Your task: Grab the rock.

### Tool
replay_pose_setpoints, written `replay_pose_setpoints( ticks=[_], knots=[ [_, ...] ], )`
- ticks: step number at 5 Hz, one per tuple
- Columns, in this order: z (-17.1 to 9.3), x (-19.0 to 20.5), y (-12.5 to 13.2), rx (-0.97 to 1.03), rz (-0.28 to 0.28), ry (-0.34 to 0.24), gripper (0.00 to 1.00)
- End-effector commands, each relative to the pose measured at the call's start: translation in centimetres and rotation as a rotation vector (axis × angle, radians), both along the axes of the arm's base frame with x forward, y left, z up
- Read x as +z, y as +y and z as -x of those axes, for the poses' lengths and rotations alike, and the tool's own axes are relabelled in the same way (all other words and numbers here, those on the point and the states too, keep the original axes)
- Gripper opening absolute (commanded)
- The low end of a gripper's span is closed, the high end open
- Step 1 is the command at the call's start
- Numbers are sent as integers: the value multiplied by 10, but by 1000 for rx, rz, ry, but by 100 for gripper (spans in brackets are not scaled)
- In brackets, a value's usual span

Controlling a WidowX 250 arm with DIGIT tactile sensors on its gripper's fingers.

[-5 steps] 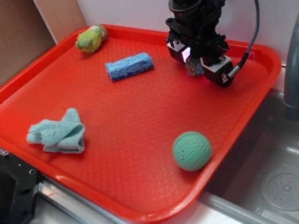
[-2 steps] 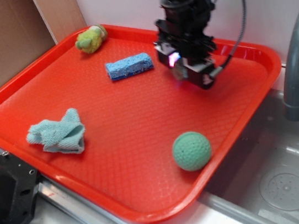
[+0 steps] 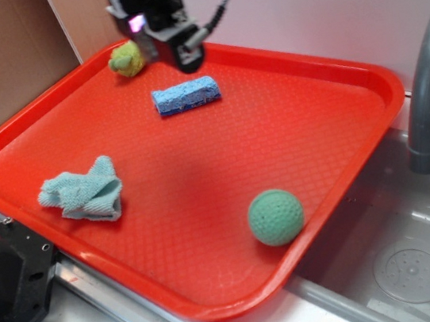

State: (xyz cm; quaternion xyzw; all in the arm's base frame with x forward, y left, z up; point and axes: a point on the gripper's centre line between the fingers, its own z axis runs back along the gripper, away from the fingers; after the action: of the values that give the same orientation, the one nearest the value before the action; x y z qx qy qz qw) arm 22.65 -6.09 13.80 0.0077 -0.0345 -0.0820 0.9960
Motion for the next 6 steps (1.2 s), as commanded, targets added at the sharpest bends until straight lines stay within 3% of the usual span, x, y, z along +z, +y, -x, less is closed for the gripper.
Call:
replay_pose_setpoints(
  ticks=[1,2,3,5,6],
  knots=[
    [16,13,60,277,22,-12,0],
    [21,16,85,354,12,-20,0],
    [17,21,93,359,-35,-27,0],
    [8,55,73,283,-56,-67,0],
    [6,64,69,265,-36,-66,0]
  ],
)
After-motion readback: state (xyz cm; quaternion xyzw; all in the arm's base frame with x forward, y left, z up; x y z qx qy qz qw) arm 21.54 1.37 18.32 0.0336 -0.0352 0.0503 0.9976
